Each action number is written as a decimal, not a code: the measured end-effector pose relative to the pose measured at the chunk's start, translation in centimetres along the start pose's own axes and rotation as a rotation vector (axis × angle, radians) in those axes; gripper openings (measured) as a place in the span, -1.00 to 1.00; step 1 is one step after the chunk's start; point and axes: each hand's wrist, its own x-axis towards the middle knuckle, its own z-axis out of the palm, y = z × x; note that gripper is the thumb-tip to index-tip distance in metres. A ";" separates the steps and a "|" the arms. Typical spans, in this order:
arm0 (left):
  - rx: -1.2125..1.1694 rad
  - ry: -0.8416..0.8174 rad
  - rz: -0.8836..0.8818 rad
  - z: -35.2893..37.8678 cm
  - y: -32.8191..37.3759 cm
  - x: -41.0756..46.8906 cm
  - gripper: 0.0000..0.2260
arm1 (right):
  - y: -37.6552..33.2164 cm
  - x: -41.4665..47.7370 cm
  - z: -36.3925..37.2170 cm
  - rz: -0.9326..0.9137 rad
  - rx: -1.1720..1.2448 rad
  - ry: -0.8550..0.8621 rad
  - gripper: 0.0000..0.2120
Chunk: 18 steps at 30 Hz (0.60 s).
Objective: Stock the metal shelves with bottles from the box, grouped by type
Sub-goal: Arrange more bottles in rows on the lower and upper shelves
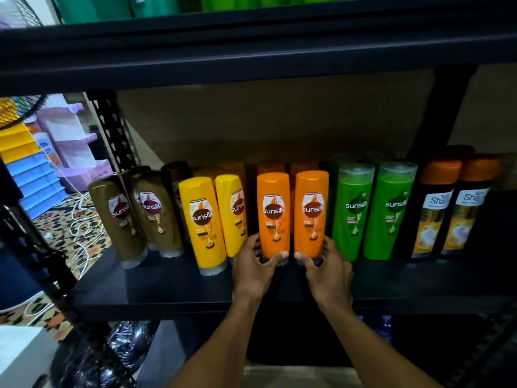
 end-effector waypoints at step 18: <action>-0.017 0.024 -0.010 0.2 0.0 0.0 -0.42 | -0.1 -0.1 0.0 -0.024 0.003 -0.003 -0.30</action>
